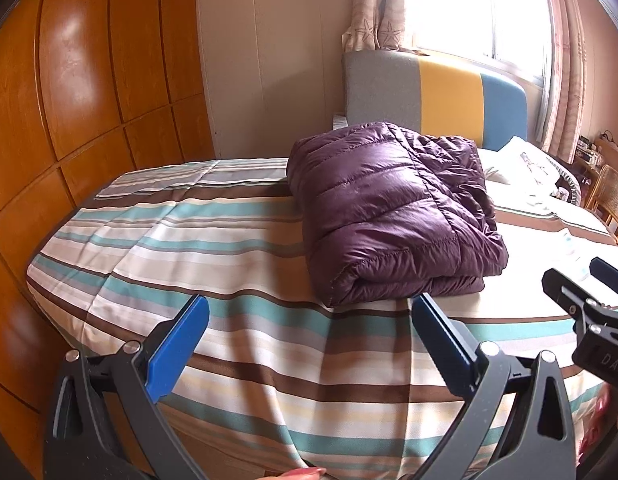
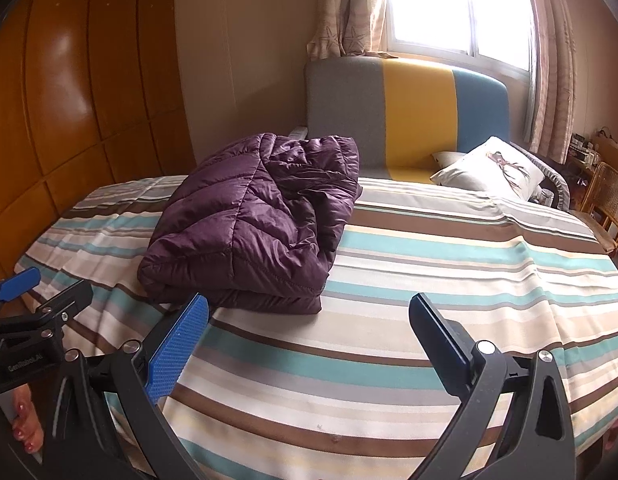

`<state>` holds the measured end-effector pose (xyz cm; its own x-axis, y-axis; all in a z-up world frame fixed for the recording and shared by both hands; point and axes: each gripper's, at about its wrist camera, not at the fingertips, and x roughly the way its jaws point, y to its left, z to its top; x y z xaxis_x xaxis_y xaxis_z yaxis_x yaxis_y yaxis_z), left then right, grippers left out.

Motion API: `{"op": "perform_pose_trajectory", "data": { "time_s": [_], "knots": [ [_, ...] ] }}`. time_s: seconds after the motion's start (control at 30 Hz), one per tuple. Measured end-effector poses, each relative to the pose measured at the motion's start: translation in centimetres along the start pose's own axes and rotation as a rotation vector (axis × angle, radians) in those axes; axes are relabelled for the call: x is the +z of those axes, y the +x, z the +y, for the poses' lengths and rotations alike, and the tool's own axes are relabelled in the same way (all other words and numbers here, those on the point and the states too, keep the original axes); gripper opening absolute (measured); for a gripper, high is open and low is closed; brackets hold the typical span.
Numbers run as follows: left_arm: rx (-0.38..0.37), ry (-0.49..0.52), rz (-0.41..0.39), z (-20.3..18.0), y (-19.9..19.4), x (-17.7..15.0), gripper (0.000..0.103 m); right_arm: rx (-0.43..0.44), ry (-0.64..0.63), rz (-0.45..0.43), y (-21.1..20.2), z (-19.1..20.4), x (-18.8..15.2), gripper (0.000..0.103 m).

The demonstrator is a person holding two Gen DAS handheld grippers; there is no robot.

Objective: Fold large clothes

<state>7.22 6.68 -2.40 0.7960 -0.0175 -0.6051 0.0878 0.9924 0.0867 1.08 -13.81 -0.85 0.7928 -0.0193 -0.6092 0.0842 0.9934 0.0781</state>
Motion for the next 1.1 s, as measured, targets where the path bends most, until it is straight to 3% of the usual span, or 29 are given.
{"op": "perform_pose_trajectory", "data": {
  "time_s": [1.1],
  "knots": [
    [-0.012, -0.014, 0.011, 0.09, 0.06, -0.05, 0.101, 0.014, 0.005, 0.02, 0.4, 0.47, -0.22, 0.1]
  ]
}}
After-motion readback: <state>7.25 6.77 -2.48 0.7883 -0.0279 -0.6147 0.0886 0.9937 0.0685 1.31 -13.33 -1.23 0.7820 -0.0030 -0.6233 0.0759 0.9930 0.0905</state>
